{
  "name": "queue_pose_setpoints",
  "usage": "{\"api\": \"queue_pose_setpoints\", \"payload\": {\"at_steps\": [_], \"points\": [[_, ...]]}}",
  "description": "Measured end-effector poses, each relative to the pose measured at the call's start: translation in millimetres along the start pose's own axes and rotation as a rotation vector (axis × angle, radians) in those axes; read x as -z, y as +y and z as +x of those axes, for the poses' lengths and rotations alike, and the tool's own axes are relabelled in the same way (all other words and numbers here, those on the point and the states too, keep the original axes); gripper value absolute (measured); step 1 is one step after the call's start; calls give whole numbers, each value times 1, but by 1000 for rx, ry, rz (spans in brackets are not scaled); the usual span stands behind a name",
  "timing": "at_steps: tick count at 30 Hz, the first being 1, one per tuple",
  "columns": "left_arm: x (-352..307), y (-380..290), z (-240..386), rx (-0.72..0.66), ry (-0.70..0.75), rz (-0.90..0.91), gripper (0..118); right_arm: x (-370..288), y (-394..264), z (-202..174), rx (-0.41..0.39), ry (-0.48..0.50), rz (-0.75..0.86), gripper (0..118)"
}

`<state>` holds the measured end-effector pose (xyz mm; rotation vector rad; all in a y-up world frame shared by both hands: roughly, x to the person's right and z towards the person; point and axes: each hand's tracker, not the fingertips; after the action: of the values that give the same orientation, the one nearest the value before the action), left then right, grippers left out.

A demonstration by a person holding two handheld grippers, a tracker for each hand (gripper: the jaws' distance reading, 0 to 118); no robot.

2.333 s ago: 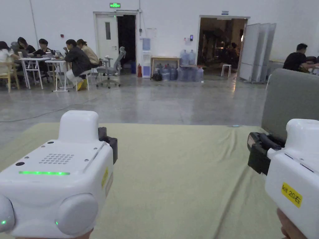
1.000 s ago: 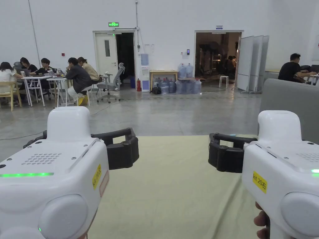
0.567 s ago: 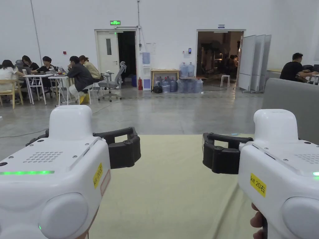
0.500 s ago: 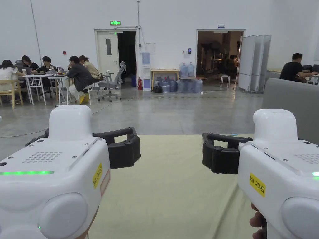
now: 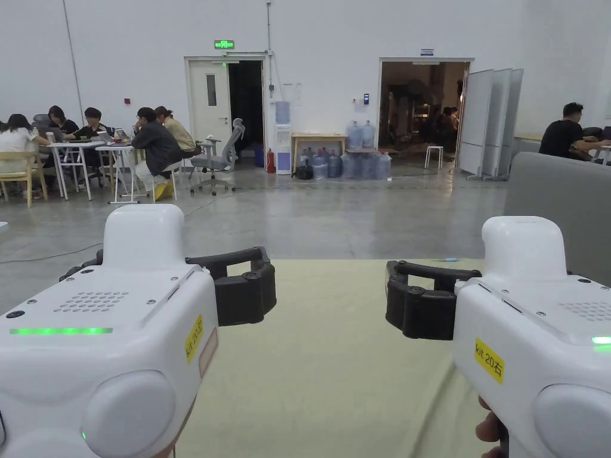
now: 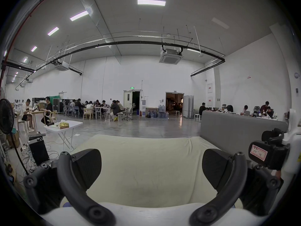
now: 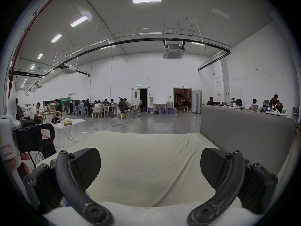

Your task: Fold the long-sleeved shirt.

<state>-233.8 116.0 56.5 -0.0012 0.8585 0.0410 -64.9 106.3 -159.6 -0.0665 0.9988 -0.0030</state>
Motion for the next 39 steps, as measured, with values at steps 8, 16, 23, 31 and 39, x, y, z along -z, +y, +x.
{"api": "queue_pose_setpoints", "payload": {"at_steps": [8,16,23,31,39], "points": [[2,-1,-1,-18,-17,-18,118,0,0,0,7,-8,-1,118],[3,-2,-1,-21,-27,-24,118,-2,-1,-1,2,-3,11,118],[3,-1,1,-17,-39,-26,118,0,-1,-2,2,-7,9,118],[6,-1,2,-17,-47,-32,118,-1,0,-1,0,-2,12,118],[6,-1,3,-9,-44,-33,118,0,0,0,8,-1,21,118]]}}
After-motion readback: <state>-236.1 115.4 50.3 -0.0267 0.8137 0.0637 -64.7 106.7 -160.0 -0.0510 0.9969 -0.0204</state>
